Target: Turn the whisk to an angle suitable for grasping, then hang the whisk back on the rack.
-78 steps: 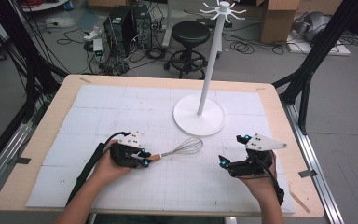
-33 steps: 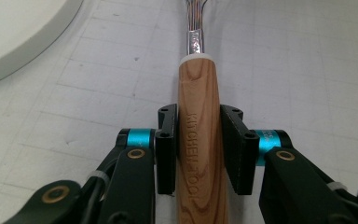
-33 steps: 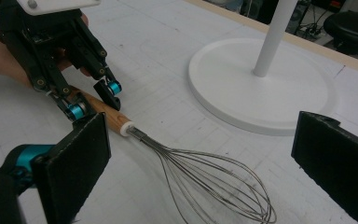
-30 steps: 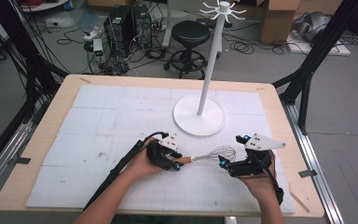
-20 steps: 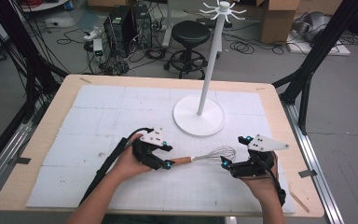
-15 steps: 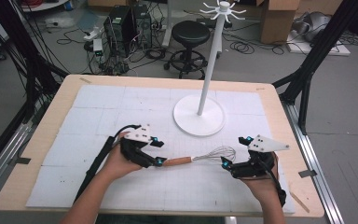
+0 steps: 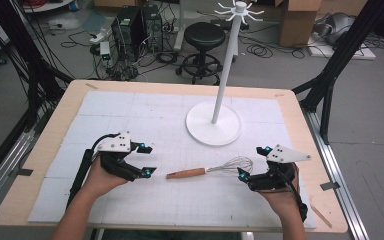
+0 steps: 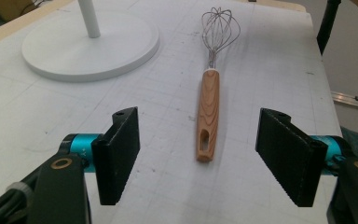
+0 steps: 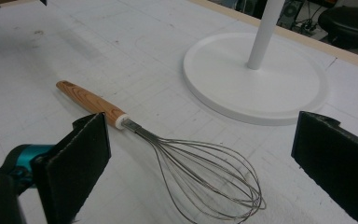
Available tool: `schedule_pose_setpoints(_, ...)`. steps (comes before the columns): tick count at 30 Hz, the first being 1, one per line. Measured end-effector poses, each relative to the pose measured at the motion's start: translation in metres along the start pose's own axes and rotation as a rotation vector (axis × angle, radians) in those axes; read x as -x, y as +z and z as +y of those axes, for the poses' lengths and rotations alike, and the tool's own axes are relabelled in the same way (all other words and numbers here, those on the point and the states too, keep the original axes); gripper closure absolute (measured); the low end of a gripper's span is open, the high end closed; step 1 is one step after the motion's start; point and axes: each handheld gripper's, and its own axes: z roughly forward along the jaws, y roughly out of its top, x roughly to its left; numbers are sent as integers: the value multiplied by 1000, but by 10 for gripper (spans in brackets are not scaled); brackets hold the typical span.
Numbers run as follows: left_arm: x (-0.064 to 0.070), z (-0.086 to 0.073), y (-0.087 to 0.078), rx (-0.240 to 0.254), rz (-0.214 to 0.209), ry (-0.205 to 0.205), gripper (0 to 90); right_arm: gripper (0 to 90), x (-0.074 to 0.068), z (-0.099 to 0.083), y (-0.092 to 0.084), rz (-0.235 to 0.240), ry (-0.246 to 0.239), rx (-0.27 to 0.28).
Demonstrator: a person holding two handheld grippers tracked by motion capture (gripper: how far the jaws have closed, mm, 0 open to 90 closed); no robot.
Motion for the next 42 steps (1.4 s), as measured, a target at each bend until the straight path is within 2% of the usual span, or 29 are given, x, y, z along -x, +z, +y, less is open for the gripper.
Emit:
schedule_pose_setpoints(9,-10,-13,-26,45,45,-41,245,30,1,3,5,12,1,7)
schedule_pose_setpoints(15,-16,-21,-36,54,84,-60,202,30,1,4,10,22,2,-5)
schedule_pose_setpoints(26,-17,-25,-52,80,131,-75,110,30,2,4,15,35,10,-8)
schedule_pose_setpoints(29,-18,-26,-55,85,159,-84,65,30,2,4,14,37,11,-5)
schedule_pose_setpoints(35,-21,-28,-58,108,165,-90,60,30,2,2,13,38,20,-5)
schedule_pose_setpoints(42,-21,-28,-56,104,162,-83,60,30,4,3,13,39,20,-1)
